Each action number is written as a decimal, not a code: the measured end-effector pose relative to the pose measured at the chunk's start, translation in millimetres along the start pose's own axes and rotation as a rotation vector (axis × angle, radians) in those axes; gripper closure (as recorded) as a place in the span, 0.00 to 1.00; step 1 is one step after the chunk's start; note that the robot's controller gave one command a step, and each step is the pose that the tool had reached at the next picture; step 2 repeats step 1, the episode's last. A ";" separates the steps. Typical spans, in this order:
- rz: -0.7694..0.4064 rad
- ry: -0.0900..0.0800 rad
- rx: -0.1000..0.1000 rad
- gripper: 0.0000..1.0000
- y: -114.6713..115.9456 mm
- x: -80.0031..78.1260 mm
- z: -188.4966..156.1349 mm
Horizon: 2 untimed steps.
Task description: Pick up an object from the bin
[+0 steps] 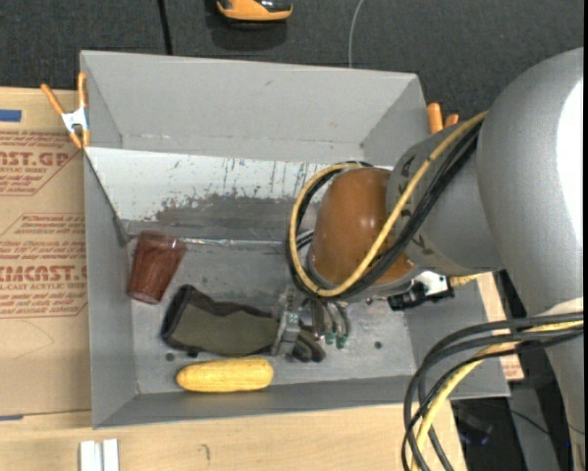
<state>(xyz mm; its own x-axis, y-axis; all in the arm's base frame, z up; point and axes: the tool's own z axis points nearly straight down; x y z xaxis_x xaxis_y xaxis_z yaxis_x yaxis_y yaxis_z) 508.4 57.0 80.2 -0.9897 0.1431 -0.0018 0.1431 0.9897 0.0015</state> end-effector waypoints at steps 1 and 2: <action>-0.009 -0.001 0.000 1.00 13.0 19.9 -152.6; -0.009 -0.001 0.000 1.00 13.0 19.9 -152.6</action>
Offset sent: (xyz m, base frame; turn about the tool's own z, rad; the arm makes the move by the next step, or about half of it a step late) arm 0.0000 0.0000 0.0000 0.0000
